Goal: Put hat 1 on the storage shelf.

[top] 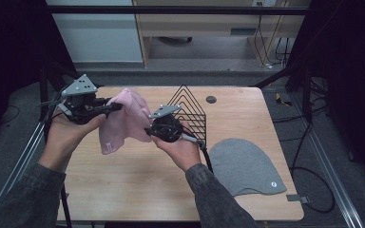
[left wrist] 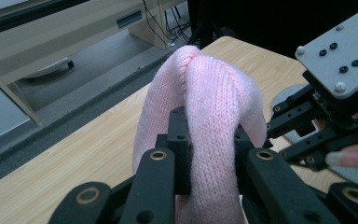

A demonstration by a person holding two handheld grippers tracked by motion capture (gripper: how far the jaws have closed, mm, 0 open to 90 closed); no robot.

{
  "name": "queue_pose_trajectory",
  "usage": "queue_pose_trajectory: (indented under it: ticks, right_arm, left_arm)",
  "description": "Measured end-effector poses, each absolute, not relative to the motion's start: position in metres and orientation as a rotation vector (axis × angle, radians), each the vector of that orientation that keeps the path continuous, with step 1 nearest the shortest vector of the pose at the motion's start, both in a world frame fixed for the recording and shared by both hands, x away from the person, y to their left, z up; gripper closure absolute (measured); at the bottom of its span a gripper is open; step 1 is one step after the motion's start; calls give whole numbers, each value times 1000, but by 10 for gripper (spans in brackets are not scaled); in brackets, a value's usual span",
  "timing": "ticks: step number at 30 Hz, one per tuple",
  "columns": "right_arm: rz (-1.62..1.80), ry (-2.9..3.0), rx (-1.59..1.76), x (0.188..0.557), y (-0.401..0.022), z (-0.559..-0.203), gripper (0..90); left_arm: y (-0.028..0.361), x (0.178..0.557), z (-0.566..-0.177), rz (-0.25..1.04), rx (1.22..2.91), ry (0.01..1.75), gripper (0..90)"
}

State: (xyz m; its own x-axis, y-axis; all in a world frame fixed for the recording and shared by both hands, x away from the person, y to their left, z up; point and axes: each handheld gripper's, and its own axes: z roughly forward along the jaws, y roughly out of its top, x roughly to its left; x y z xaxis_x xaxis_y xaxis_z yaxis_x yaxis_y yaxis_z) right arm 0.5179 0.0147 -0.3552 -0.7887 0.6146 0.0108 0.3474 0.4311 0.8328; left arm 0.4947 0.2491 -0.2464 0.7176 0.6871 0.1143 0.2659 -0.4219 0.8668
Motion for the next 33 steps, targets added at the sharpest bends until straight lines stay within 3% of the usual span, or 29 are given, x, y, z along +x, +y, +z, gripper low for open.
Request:
queue_pose_trajectory:
  ticks: [3, 20, 33]
  right_arm:
    - [1299, 2407, 803, 520, 7, -349, 836]
    - [1287, 2312, 724, 556, -54, -275, 846]
    - [1274, 2248, 826, 584, -79, -279, 845]
  left_arm:
    - [253, 498, -244, 554, 2010, 712, 773]
    - [237, 551, -211, 622, 1891, 674, 754]
    - [203, 587, -211, 643, 1938, 684, 753]
